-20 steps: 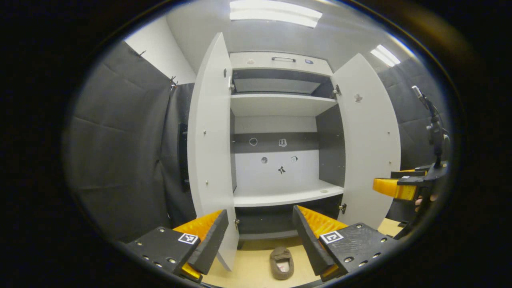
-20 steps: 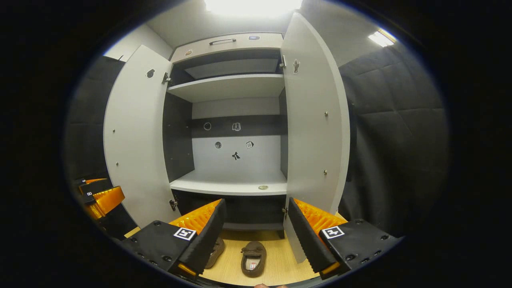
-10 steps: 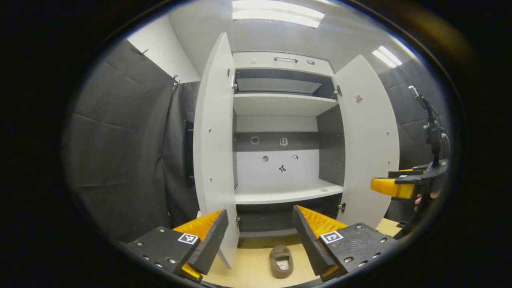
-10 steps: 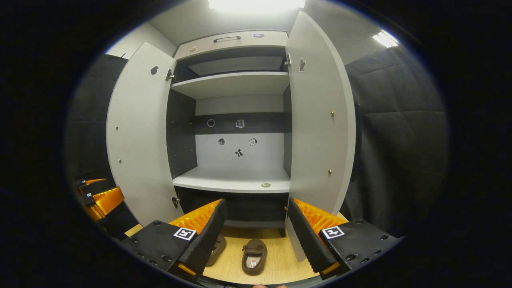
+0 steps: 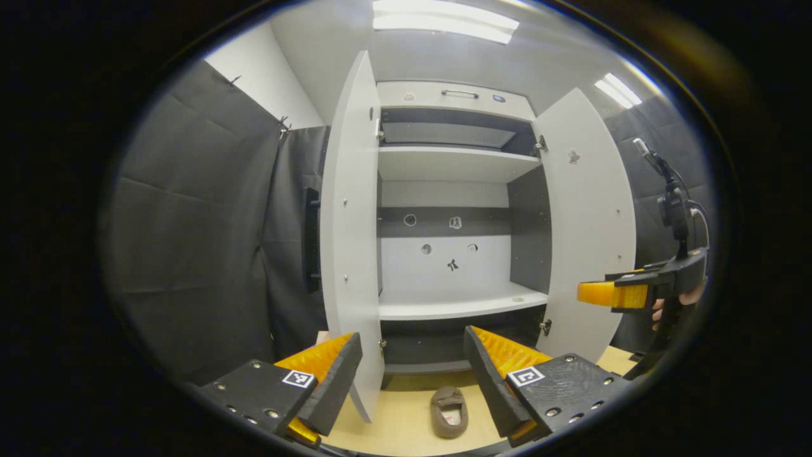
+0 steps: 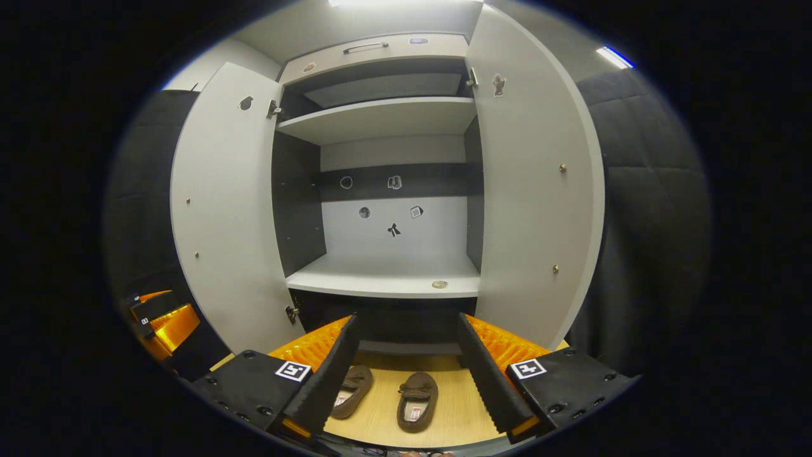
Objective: Grab one shoe with the right hand and put it into the shoe cabinet, grab the other shoe with the left hand and put it into the shoe cabinet; then close the right door with the right hand and the left door with the left hand.
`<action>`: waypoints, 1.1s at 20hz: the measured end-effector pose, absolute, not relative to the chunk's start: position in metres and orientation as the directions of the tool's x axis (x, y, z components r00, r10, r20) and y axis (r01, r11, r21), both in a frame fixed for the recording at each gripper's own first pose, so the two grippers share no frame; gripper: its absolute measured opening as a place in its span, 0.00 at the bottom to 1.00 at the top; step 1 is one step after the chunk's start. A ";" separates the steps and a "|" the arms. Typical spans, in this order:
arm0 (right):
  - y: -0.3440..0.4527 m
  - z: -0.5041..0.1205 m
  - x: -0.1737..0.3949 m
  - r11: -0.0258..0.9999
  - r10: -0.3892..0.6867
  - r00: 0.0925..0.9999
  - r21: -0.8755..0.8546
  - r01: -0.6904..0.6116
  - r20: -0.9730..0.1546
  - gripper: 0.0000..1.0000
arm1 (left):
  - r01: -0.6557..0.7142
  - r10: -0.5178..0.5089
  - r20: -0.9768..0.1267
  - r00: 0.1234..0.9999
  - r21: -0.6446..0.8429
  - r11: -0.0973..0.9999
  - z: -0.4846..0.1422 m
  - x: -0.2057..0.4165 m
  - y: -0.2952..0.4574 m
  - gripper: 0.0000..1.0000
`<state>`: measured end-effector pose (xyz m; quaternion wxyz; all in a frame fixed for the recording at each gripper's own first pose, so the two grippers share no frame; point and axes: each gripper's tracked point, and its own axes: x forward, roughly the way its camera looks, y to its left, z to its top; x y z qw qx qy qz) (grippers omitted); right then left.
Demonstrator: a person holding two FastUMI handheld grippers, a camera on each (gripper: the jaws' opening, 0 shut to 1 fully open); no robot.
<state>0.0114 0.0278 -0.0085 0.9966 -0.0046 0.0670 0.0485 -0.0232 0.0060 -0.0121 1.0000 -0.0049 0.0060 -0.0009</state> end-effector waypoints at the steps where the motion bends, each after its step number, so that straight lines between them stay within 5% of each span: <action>1: 0.033 -0.012 0.012 0.993 0.117 0.981 -0.004 -0.119 -0.153 0.98 | 0.005 -0.005 -0.016 1.000 -0.018 1.000 -0.012 -0.023 0.006 0.87; 2: 0.039 -0.015 0.014 0.990 0.141 0.976 -0.010 -0.144 -0.167 0.98 | 0.006 -0.007 -0.020 1.000 -0.026 1.000 -0.011 -0.021 0.005 1.00; 10: 0.066 -0.083 0.047 0.973 0.225 0.916 0.027 -0.230 -0.333 0.98 | -0.008 0.008 -0.043 0.999 0.006 1.000 -0.006 -0.011 0.001 1.00; 11: 0.066 -0.098 0.053 0.973 0.225 0.904 0.028 -0.231 -0.363 0.98 | -0.007 0.007 -0.052 0.999 0.010 1.000 -0.006 -0.009 0.000 0.87; 12: 0.068 -0.113 0.058 0.971 0.230 0.889 0.037 -0.235 -0.396 0.98 | -0.007 0.008 -0.062 0.998 0.014 1.000 -0.008 -0.007 0.000 1.00; 13: 0.071 -0.128 0.062 0.969 0.240 0.870 0.051 -0.242 -0.430 0.98 | -0.006 0.007 -0.072 0.997 0.017 1.000 -0.009 -0.005 0.000 0.94; 22: 0.076 -0.249 0.082 0.961 0.274 0.714 0.170 -0.216 -0.644 0.98 | 0.006 0.000 -0.169 0.986 0.033 0.999 -0.033 0.009 -0.018 1.00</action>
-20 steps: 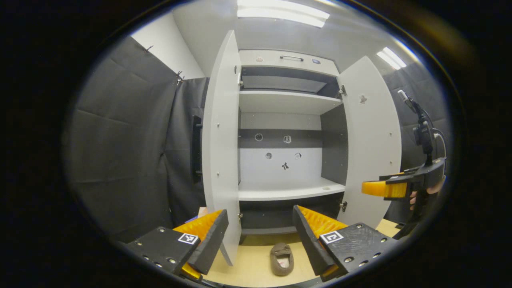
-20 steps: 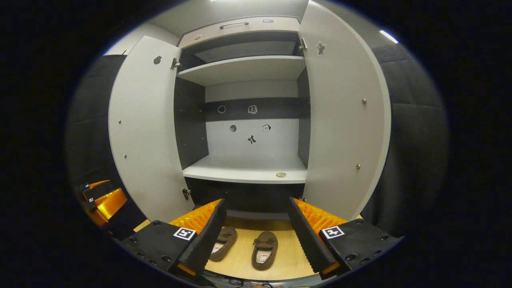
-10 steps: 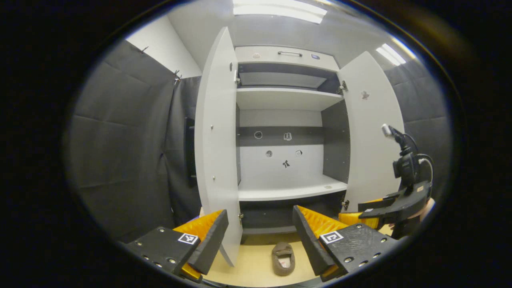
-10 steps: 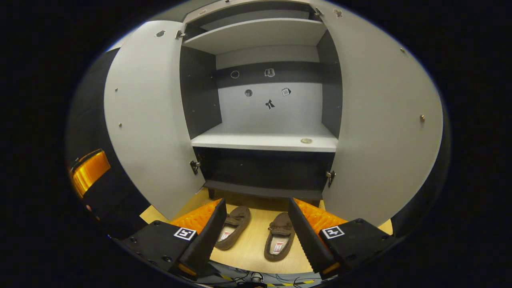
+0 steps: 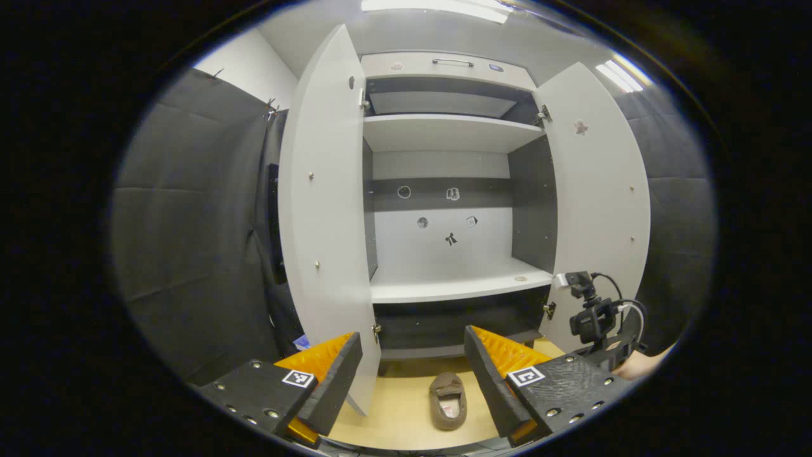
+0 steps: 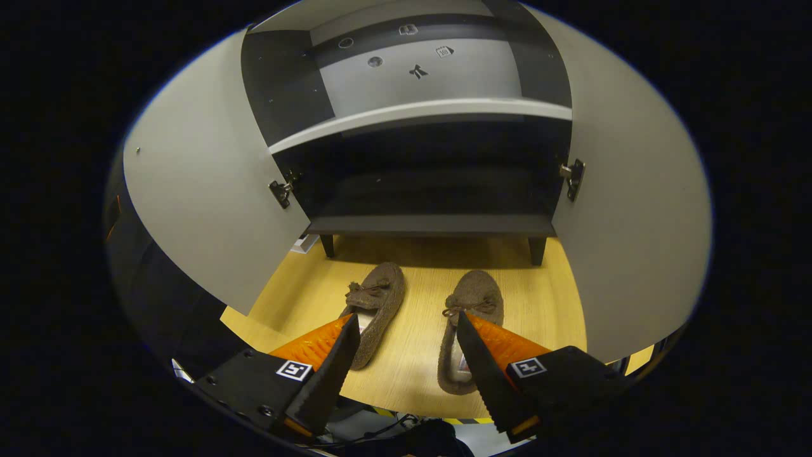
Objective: Grab one shoe with the right hand and put it into the shoe cabinet, grab the other shoe with the left hand and put it into the shoe cabinet; then close the right door with the right hand and the left door with the left hand.
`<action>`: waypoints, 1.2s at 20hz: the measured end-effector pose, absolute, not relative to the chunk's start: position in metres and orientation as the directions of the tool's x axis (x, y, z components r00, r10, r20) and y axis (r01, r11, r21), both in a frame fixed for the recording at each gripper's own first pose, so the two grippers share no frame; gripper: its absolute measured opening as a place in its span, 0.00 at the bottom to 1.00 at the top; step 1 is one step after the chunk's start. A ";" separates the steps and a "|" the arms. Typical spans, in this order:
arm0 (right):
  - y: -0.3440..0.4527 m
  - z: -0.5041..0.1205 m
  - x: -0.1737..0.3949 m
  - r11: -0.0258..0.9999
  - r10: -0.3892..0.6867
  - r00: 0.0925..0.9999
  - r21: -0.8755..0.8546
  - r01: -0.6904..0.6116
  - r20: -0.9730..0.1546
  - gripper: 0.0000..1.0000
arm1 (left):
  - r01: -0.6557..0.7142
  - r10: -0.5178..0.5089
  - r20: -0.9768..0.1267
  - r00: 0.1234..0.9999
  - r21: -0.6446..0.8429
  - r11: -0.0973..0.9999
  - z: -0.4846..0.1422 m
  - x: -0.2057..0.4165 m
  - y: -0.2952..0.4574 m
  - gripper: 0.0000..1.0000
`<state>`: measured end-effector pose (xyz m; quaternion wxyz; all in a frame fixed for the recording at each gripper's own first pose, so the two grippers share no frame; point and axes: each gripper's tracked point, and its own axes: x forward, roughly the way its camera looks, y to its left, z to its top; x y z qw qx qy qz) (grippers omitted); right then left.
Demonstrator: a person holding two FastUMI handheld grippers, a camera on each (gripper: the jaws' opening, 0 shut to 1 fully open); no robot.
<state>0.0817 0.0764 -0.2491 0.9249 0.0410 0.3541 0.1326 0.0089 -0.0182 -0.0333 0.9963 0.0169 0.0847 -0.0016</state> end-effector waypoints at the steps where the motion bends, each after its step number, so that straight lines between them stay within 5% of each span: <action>1: 0.078 -0.262 0.084 0.962 0.274 0.701 0.178 -0.209 -0.658 0.98 | 0.012 -0.005 -0.179 0.984 0.038 0.999 -0.036 0.009 -0.021 1.00; 9: 0.075 -0.345 0.116 0.975 0.222 0.653 0.160 -0.154 -0.724 0.98 | 0.036 -0.021 -0.254 0.967 0.057 0.998 -0.059 0.012 -0.027 0.94; 20: 0.058 -0.398 0.165 0.989 0.047 0.706 -0.064 -0.130 -0.707 0.94 | -0.011 0.043 -0.299 0.953 0.107 0.994 -0.076 0.012 -0.012 0.94; 21: 0.053 -0.397 0.168 0.989 0.024 0.712 -0.087 -0.119 -0.701 0.91 | -0.018 0.050 -0.300 0.953 0.109 0.994 -0.076 0.012 -0.011 0.94; 23: 0.043 -0.397 0.173 0.986 -0.026 0.722 -0.137 -0.096 -0.691 0.67 | -0.030 0.062 -0.303 0.951 0.109 0.994 -0.077 0.012 -0.010 0.94; 24: 0.038 -0.396 0.175 0.984 -0.041 0.727 -0.152 -0.088 -0.686 0.46 | -0.035 0.067 -0.306 0.950 0.109 0.993 -0.078 0.011 -0.009 0.94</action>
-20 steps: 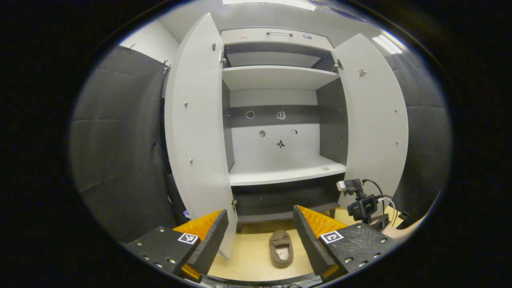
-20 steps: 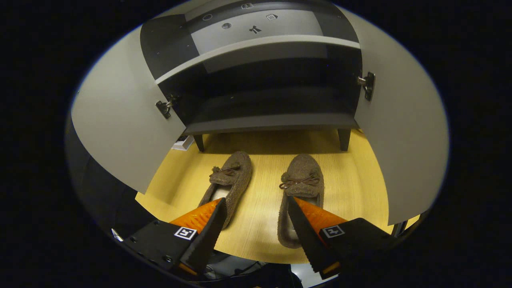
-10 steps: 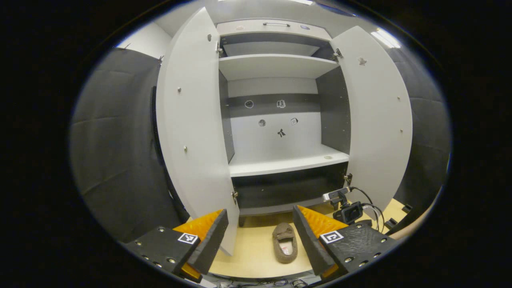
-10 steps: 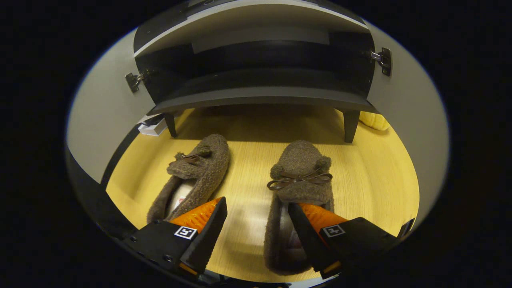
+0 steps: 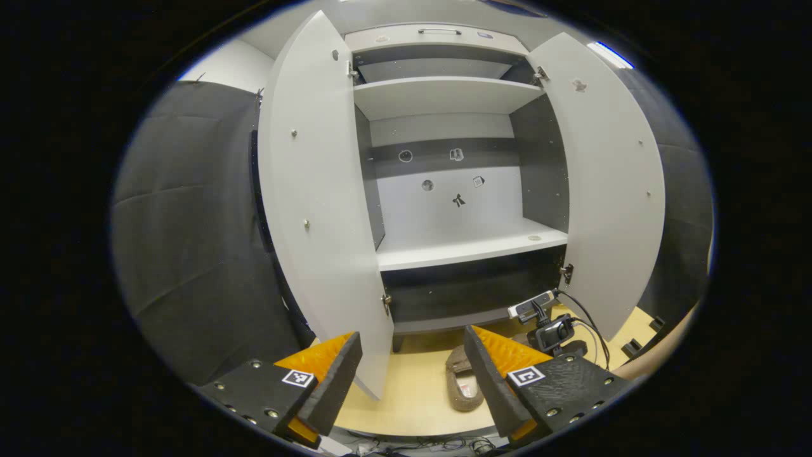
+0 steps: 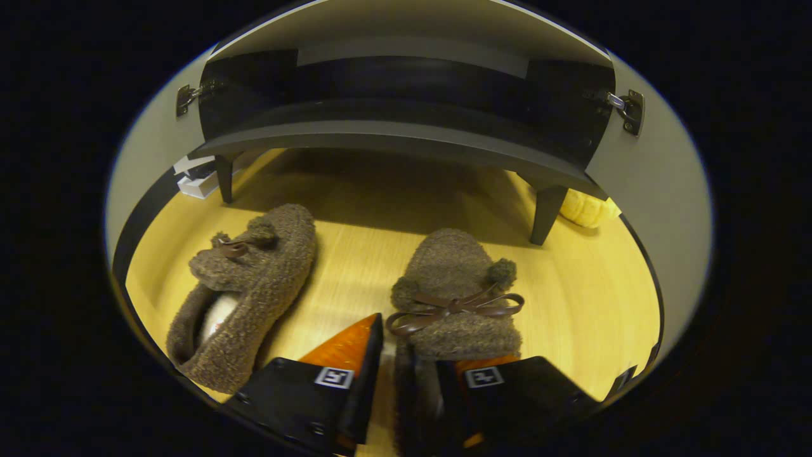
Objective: Grab one shoe with the right hand and put it into the shoe cabinet, grab the other shoe with the left hand and put it into the shoe cabinet; then close the right door with the right hand and the left door with the left hand.
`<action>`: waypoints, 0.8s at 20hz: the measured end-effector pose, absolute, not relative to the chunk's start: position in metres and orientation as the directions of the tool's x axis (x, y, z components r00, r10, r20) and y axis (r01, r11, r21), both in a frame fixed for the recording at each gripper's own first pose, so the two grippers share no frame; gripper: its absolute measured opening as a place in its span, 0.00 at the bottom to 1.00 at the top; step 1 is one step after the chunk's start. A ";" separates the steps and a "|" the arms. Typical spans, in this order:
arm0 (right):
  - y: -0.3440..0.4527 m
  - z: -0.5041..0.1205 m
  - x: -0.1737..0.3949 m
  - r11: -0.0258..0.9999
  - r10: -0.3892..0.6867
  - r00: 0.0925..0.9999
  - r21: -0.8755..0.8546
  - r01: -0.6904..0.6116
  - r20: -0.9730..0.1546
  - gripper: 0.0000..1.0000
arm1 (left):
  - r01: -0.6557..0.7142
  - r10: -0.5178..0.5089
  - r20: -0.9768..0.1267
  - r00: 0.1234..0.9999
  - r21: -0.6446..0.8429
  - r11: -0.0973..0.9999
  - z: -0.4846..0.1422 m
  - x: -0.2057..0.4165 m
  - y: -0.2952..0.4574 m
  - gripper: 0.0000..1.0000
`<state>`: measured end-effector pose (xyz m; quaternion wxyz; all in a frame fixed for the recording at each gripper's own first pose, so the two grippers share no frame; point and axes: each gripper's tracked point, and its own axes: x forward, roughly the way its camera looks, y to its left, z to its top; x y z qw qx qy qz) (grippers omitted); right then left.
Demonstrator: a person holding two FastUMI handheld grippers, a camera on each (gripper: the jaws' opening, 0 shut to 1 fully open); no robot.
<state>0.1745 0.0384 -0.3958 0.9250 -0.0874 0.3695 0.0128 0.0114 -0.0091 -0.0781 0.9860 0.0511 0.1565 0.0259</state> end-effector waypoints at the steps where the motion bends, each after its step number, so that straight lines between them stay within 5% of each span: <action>1: 0.039 -0.397 0.174 0.984 -0.037 0.723 -0.151 -0.093 -0.690 0.35 | -0.038 0.071 -0.308 0.949 0.109 0.993 -0.079 0.012 -0.009 1.00; 2: 0.039 -0.396 0.174 0.982 -0.034 0.715 -0.156 -0.105 -0.698 0.30 | -0.039 0.071 -0.310 0.948 0.109 0.993 -0.080 0.012 -0.009 0.94; 3: 0.038 -0.395 0.172 0.981 -0.027 0.709 -0.156 -0.117 -0.705 0.30 | -0.039 0.072 -0.311 0.948 0.109 0.993 -0.081 0.013 -0.010 0.94; 6: 0.040 -0.394 0.174 0.982 -0.008 0.699 -0.138 -0.130 -0.715 0.11 | -0.037 0.070 -0.312 0.947 0.109 0.993 -0.084 0.020 -0.017 1.00; 8: 0.043 -0.393 0.173 0.985 0.039 0.681 -0.088 -0.151 -0.731 0.04 | -0.033 0.066 -0.311 0.948 0.110 0.993 -0.084 0.024 -0.022 0.94; 16: 0.042 -0.366 0.163 0.979 0.140 0.646 0.006 -0.205 -0.751 0.02 | -0.015 0.052 -0.303 0.952 0.123 0.992 -0.089 0.037 -0.046 1.00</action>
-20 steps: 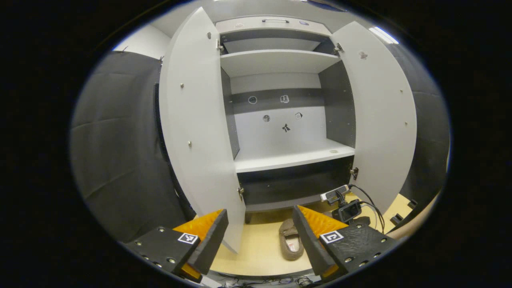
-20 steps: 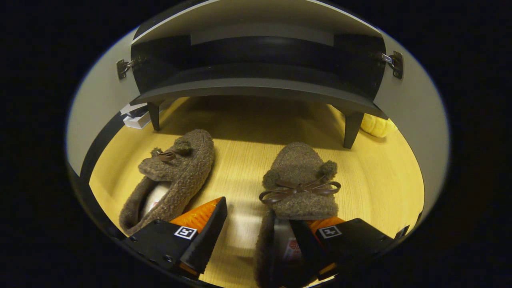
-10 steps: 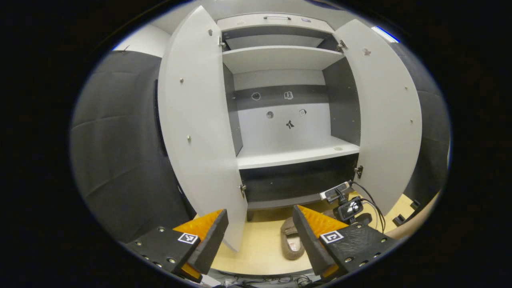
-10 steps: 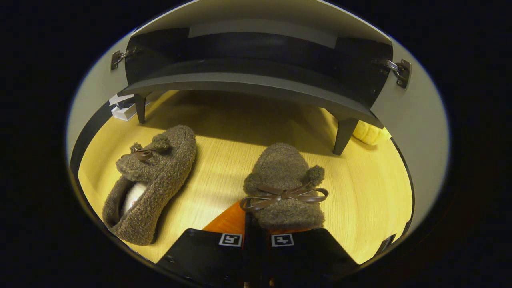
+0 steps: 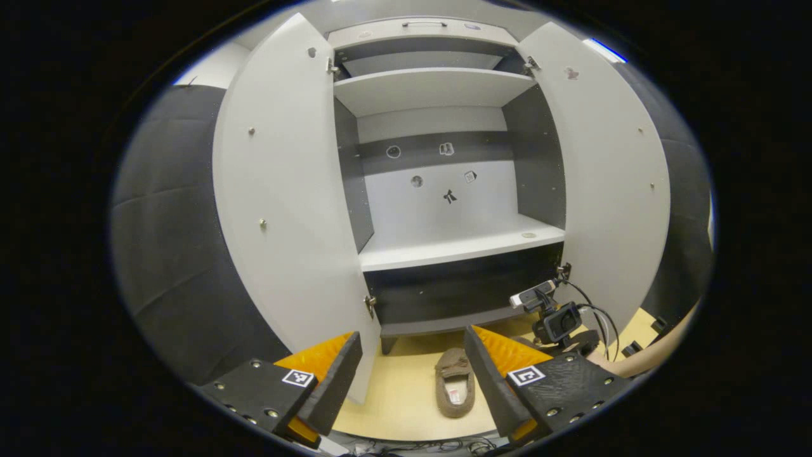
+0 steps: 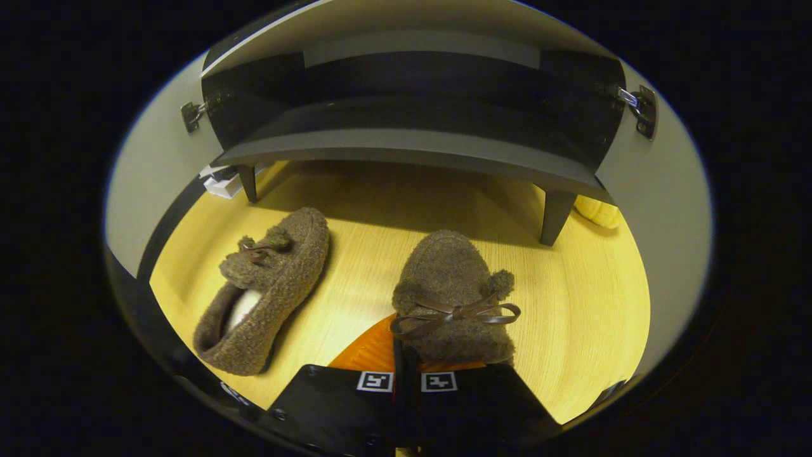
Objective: Grab one shoe with the right hand and put it into the shoe cabinet, grab the other shoe with the left hand and put it into the shoe cabinet; then close the right door with the right hand and the left door with the left hand.
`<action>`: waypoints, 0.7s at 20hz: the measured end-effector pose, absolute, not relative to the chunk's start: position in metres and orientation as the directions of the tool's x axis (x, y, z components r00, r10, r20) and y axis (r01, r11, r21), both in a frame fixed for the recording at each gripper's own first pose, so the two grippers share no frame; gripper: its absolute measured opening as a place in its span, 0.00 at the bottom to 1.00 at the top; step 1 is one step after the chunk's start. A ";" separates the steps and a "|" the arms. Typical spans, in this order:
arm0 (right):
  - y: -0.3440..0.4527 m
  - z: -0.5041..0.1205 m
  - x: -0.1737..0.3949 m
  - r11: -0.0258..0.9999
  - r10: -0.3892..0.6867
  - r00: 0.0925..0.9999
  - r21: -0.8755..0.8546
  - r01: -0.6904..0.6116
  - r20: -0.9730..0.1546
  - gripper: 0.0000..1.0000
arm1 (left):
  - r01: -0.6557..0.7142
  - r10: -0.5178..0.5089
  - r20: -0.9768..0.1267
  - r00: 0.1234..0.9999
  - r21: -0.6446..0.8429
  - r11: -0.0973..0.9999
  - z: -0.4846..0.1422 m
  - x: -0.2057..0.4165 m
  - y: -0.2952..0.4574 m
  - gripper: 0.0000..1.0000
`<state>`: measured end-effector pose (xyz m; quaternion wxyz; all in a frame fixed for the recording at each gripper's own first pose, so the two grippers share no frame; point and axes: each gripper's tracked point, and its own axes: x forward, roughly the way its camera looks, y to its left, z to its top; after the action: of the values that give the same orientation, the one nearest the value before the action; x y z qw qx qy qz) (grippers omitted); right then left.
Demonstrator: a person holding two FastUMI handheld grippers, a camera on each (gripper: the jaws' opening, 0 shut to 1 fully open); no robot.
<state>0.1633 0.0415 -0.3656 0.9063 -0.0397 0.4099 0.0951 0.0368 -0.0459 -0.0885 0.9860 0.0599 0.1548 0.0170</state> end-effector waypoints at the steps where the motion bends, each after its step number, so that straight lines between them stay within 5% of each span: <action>1: 0.040 -0.358 0.160 0.979 0.147 0.646 0.017 -0.202 -0.749 0.02 | -0.008 0.045 -0.302 0.952 0.122 0.992 -0.089 0.039 -0.050 1.00; 3: 0.040 -0.342 0.153 0.978 0.161 0.650 0.033 -0.205 -0.743 0.00 | 0.017 0.018 -0.295 0.955 0.115 0.993 -0.088 0.041 -0.057 0.94; 4: 0.041 -0.333 0.150 0.977 0.172 0.652 0.042 -0.209 -0.738 0.02 | 0.029 0.006 -0.288 0.958 0.116 0.993 -0.086 0.042 -0.061 1.00; 14: 0.057 -0.233 0.108 0.980 0.197 0.736 0.124 -0.153 -0.647 0.02 | 0.125 -0.103 -0.223 0.969 0.088 0.988 -0.076 0.031 -0.048 0.94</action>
<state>0.1079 0.0567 -0.2331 0.9312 0.0310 0.3508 0.0938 0.0311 -0.0477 -0.0755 0.9910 0.0509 0.1095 -0.0576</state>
